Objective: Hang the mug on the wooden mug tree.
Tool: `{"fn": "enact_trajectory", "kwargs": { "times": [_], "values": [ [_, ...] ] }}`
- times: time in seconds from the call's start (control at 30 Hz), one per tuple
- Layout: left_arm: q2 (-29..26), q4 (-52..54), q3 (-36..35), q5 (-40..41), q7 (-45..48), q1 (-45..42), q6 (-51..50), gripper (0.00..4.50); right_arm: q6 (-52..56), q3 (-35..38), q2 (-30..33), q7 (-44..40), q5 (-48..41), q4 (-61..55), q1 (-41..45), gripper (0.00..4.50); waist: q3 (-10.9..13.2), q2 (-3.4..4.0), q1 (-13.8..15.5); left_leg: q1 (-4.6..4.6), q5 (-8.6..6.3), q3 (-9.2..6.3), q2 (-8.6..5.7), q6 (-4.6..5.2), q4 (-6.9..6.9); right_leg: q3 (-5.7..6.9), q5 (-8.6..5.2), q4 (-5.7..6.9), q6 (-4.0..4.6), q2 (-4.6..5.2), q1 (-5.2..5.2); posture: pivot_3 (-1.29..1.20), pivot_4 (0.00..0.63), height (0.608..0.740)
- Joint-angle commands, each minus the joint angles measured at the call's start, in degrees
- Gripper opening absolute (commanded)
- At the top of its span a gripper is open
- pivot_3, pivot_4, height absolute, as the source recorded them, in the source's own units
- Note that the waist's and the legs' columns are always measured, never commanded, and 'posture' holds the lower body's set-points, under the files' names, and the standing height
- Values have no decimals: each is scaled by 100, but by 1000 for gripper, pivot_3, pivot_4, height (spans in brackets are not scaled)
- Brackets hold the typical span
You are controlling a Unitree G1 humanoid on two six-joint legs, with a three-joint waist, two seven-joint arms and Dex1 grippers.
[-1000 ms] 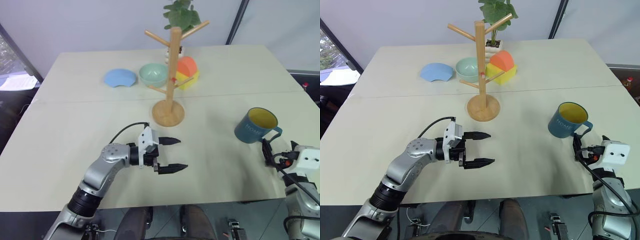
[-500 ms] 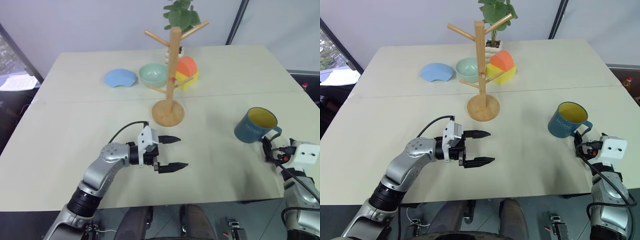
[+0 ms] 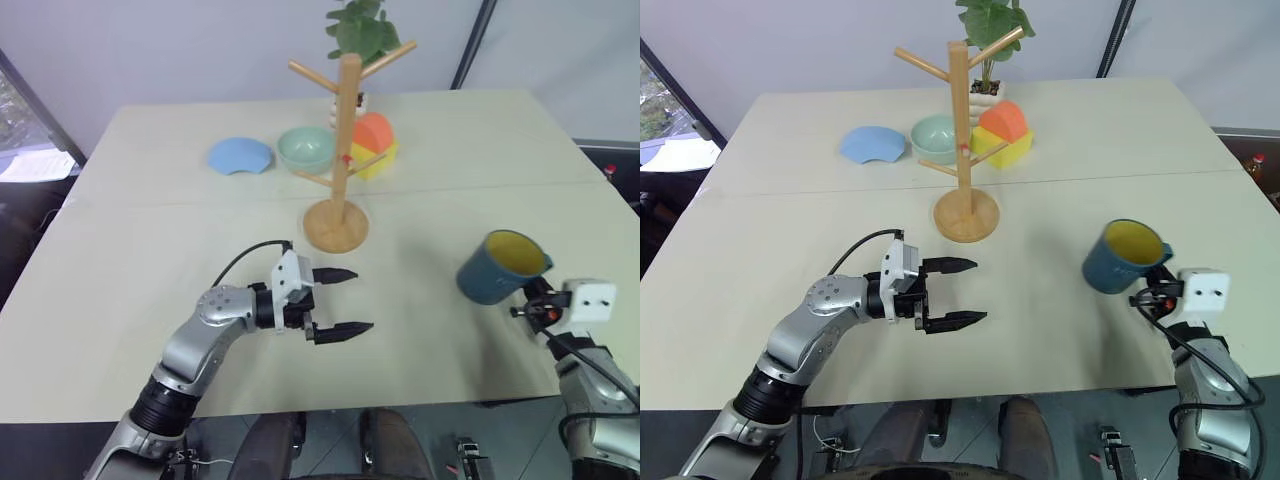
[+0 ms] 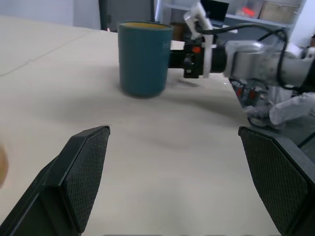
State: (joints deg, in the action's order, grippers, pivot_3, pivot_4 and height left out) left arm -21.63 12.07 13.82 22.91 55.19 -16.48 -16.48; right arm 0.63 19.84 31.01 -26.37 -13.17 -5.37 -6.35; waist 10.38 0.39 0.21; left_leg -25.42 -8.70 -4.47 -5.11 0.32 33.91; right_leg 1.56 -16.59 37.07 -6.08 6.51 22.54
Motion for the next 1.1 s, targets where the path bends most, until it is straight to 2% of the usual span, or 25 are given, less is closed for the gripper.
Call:
{"fn": "enact_trajectory", "kwargs": {
  "times": [0.03, 0.1, 0.17, 0.27, 0.37, 0.6, 1.1],
  "values": [
    [-116, -250, -387, -117, -114, -149, 312, 4500, -272, -663, 752, -610, 705, -1138, 347, 22, 1, 2, -19, 1, -1, 2, 0, -2, 0, 1, 0, 3, 0, 0, 4, 0, 150, 740],
    [-176, -429, -514, -170, -127, -211, 462, 4500, -82, -975, 1080, -835, 824, -1471, 746, 22, 3, -1, 6, 4, -3, -6, 8, -6, 0, 13, 1, 5, 1, -4, 0, 0, 150, 740],
    [-273, -629, -715, -237, -176, -285, 639, 4500, 376, -1495, 1322, -1120, 950, -1851, 1683, 22, 7, -5, 5, 3, -3, -10, 8, -7, 1, 17, 1, 4, 2, -4, -3, 0, 150, 740],
    [-403, -756, -947, -237, -229, -335, 786, 4500, 1080, -2149, 1364, -1318, 1252, -1982, 2911, 22, 11, -16, 8, -8, -4, -7, 4, -7, 4, 16, 8, 4, 5, 2, 12, 0, 150, 740],
    [-503, -731, -1095, -231, -256, -299, 844, 4500, 1652, -2476, 1285, -1384, 1431, -1930, 3638, 22, 11, -29, 88, -6, -2, -19, 4, -5, 5, 31, 6, -8, 4, 2, 19, 0, 150, 740],
    [-673, -440, -1646, 148, -362, -165, 680, 4500, 2233, -2917, 1246, -1632, 1691, -1808, 4602, 22, 12, -31, 46, -95, -3, -11, -22, 17, 21, 26, 29, -1, -36, 21, 76, 0, 150, 740],
    [-918, 35, -1935, 513, -346, -251, 276, 4500, 2550, -3271, 908, -1657, 1998, -1356, 5325, 22, 12, -30, 36, -89, 14, -18, -10, -5, 29, 24, 35, 12, -26, -1, 77, 0, 150, 740]
  ]
}}
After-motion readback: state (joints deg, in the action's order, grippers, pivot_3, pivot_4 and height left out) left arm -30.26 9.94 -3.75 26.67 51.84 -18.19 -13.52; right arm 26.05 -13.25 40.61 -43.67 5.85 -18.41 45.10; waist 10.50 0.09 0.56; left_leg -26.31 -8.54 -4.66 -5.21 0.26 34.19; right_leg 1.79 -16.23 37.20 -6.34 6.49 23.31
